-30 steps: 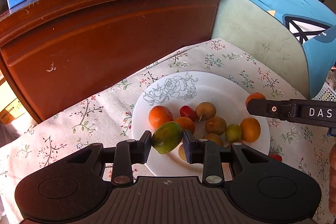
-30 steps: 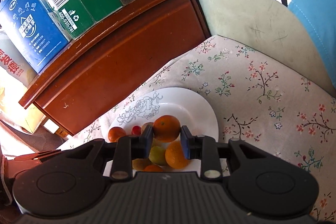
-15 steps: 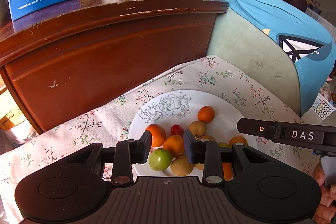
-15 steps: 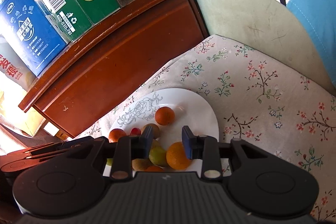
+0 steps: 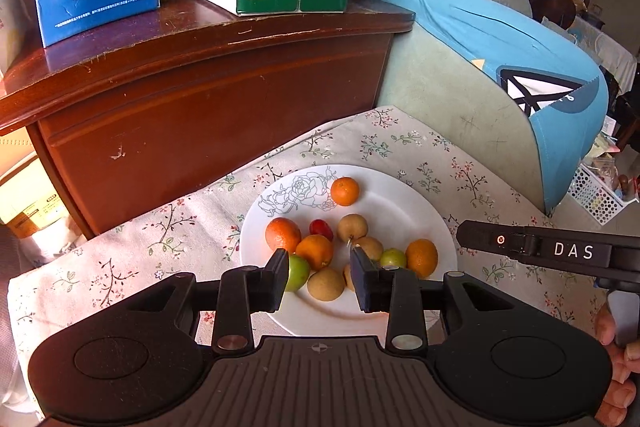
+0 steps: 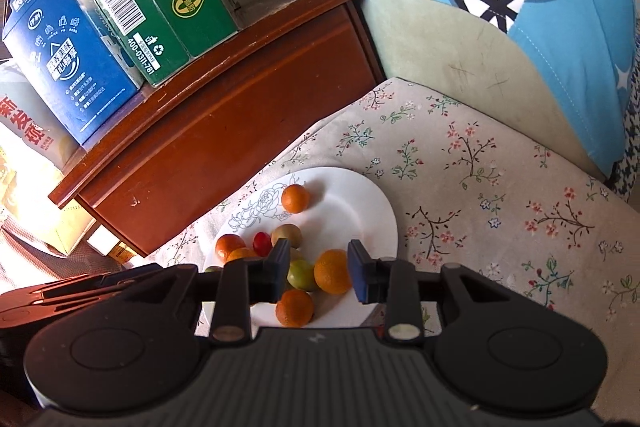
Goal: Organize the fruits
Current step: 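Withdraw both open tools back to the loose fruit beside the plate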
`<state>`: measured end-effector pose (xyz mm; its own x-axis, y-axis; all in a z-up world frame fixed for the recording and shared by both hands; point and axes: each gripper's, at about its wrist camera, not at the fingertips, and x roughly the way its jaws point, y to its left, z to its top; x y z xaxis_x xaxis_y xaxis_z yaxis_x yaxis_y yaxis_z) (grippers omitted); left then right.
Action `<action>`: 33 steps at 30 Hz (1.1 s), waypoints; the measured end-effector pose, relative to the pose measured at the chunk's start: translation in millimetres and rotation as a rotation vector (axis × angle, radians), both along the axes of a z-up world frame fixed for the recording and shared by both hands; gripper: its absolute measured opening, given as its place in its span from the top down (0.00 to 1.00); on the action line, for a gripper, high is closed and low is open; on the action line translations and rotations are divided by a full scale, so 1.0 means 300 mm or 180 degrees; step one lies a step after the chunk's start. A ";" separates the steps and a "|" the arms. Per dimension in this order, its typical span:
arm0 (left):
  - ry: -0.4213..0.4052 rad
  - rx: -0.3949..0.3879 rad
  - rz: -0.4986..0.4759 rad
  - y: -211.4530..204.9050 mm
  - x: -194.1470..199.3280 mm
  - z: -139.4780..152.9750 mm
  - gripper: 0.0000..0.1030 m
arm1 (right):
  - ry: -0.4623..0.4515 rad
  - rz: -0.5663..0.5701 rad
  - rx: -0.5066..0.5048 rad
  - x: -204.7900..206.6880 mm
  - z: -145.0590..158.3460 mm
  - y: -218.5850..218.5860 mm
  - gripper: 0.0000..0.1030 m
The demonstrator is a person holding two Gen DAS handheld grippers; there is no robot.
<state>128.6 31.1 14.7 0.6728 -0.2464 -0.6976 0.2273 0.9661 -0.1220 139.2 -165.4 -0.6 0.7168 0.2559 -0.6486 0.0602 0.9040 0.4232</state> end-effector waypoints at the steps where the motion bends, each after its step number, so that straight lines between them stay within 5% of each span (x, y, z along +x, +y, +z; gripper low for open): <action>1: 0.0013 -0.0003 0.0012 0.003 -0.009 0.000 0.68 | -0.0003 0.0000 -0.0012 -0.011 0.005 0.000 0.68; 19: 0.0146 -0.0136 -0.0102 0.018 -0.174 -0.040 0.68 | 0.0100 -0.0081 0.0065 -0.223 0.030 -0.031 0.63; 33: 0.0257 -0.0065 -0.0427 -0.031 -0.273 -0.114 0.68 | 0.0343 0.0205 0.0004 -0.257 -0.063 -0.017 0.63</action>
